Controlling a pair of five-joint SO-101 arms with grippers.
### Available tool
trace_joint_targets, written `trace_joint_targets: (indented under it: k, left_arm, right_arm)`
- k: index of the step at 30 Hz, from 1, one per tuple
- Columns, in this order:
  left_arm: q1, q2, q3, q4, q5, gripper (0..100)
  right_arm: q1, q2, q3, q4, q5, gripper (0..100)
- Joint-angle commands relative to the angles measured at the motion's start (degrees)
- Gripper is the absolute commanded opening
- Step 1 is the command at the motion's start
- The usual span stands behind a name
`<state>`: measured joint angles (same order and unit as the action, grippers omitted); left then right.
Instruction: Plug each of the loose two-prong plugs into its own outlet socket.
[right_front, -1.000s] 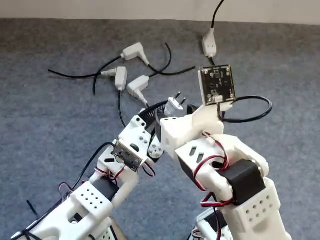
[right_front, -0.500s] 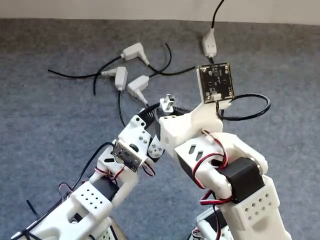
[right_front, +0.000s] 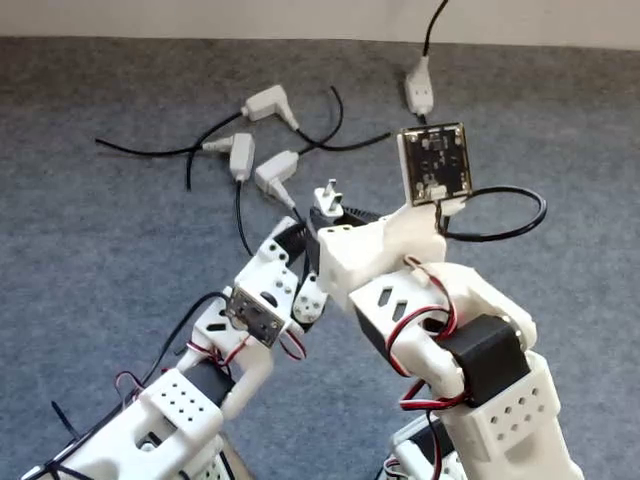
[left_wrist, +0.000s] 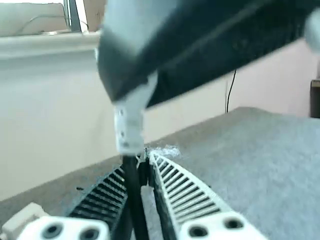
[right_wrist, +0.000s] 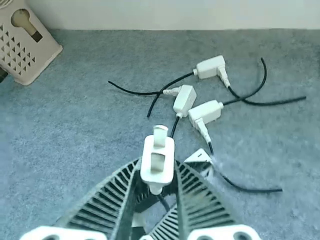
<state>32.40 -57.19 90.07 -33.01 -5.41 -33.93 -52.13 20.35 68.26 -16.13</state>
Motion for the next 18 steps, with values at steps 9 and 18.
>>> trace_joint_targets:
  k: [9,18]
  left_arm:
    - [-18.15,-0.48,1.45,-1.05,0.09,1]
    - [-25.10,-0.40,1.89,-0.97,0.09,1]
  right_arm:
    - [-0.13,-0.22,-12.26,-2.33,16.35,5.4]
    - [12.35,-0.22,-26.77,10.15,26.29,1.7]
